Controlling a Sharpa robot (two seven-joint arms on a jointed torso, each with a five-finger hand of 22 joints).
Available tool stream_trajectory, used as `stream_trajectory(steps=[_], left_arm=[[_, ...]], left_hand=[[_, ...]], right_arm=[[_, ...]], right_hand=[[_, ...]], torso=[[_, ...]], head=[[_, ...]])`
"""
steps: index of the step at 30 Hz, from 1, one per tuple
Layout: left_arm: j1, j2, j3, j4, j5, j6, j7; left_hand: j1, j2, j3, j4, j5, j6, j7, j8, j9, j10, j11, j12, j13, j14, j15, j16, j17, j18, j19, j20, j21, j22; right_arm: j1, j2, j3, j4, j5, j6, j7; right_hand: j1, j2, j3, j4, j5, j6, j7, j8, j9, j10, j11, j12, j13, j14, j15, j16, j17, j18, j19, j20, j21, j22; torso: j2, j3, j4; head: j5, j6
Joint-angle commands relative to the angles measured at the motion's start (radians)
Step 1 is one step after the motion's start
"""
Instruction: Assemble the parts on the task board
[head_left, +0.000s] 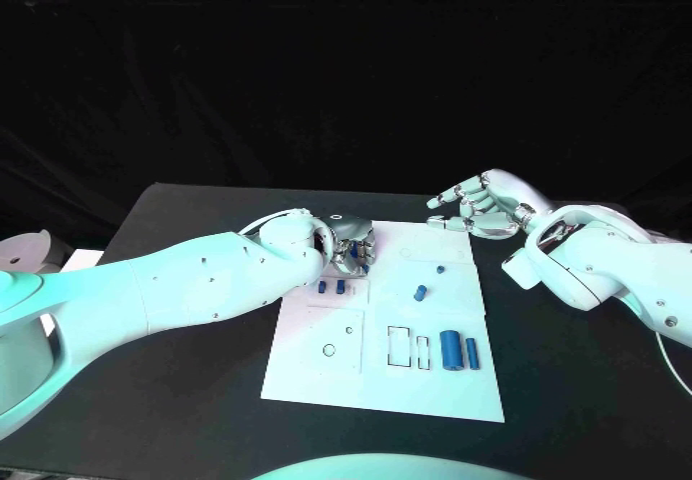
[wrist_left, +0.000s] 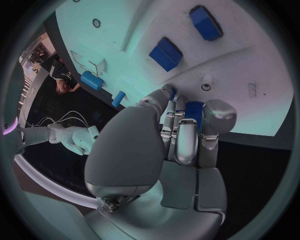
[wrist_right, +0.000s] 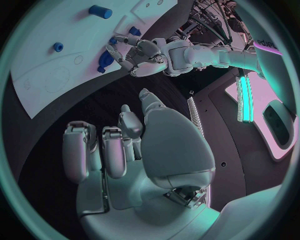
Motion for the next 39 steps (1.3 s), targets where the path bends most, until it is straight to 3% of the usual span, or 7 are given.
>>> stream_trajectory(steps=[1,15,24,32,39], left_arm=[[-0.002,0.003,-0.001,-0.004,-0.012,0.047,-0.012],[-0.003,0.005,-0.001,-0.005,-0.004,0.078,-0.015],[-0.003,0.005,-0.001,-0.008,-0.002,0.053,-0.012],[-0.003,0.001,0.001,-0.003,0.018,0.016,-0.004],[-0.003,-0.025,0.008,0.026,0.036,-0.005,-0.007]], left_hand=[[-0.002,0.008,0.014,-0.003,0.002,0.012,0.0,-0.007,-0.003,0.013,-0.002,-0.009,-0.004,0.043,-0.005,0.007,-0.002,-0.007,0.03,-0.006,0.005,0.004],[-0.017,0.007,0.057,-0.015,0.001,0.044,-0.005,-0.017,-0.011,0.052,-0.008,-0.03,-0.008,0.043,-0.009,0.015,-0.004,-0.009,0.027,-0.009,0.022,0.024],[-0.024,0.027,0.097,-0.034,0.001,0.087,-0.003,-0.02,-0.014,0.1,-0.014,-0.05,-0.004,0.043,-0.014,0.023,-0.003,-0.01,0.025,-0.013,0.035,0.04],[-0.031,0.025,0.11,-0.043,0.001,0.092,0.0,-0.028,-0.017,0.106,-0.012,-0.066,-0.005,0.043,-0.012,0.024,-0.004,-0.011,0.025,-0.013,0.039,0.046],[-0.04,0.021,0.126,-0.051,0.001,0.088,0.005,-0.041,-0.023,0.105,-0.007,-0.086,-0.006,0.042,-0.009,0.025,-0.008,-0.011,0.023,-0.011,0.04,0.048]], right_arm=[[-0.001,0.001,0.0,0.002,-0.004,0.013,0.006],[-0.001,0.001,0.0,0.001,-0.004,0.014,0.006],[-0.001,0.002,0.0,0.001,-0.004,0.014,0.007],[-0.001,0.003,0.0,0.001,-0.004,0.014,0.008],[-0.001,0.004,0.0,-0.003,-0.004,0.014,0.008]], right_hand=[[0.001,0.01,-0.006,0.001,0.003,0.004,-0.001,0.001,0.001,-0.003,-0.004,0.0,0.0,0.084,0.001,-0.006,0.19,0.007,-0.004,-0.003,-0.006,-0.001],[0.001,0.01,-0.006,0.001,0.003,0.004,-0.001,0.001,0.001,-0.003,-0.004,0.0,0.0,0.084,0.001,-0.006,0.19,0.007,-0.004,-0.003,-0.006,-0.001],[0.001,0.011,-0.006,0.001,0.003,0.005,-0.001,0.001,0.001,-0.002,-0.004,0.0,0.0,0.084,0.001,-0.006,0.19,0.007,-0.003,-0.003,-0.006,-0.001],[0.001,0.013,-0.006,0.001,0.005,0.005,-0.001,0.001,0.001,-0.001,-0.005,0.003,0.002,0.084,0.001,-0.006,0.189,0.006,-0.003,-0.003,-0.006,0.0],[0.001,0.013,-0.007,0.001,0.005,0.006,-0.001,0.001,0.001,-0.001,-0.005,0.003,0.002,0.084,0.001,-0.006,0.189,0.006,-0.003,-0.003,-0.006,0.0]], torso=[[0.0,0.001,0.0004],[-0.001,0.0006,0.0005],[-0.001,0.0004,-0.0003],[-0.001,0.0001,0.0002],[-0.003,0.0002,0.0016]], head=[[0.0,-0.001],[0.0,-0.003],[0.002,-0.003],[0.001,0.0],[-0.001,0.004]])
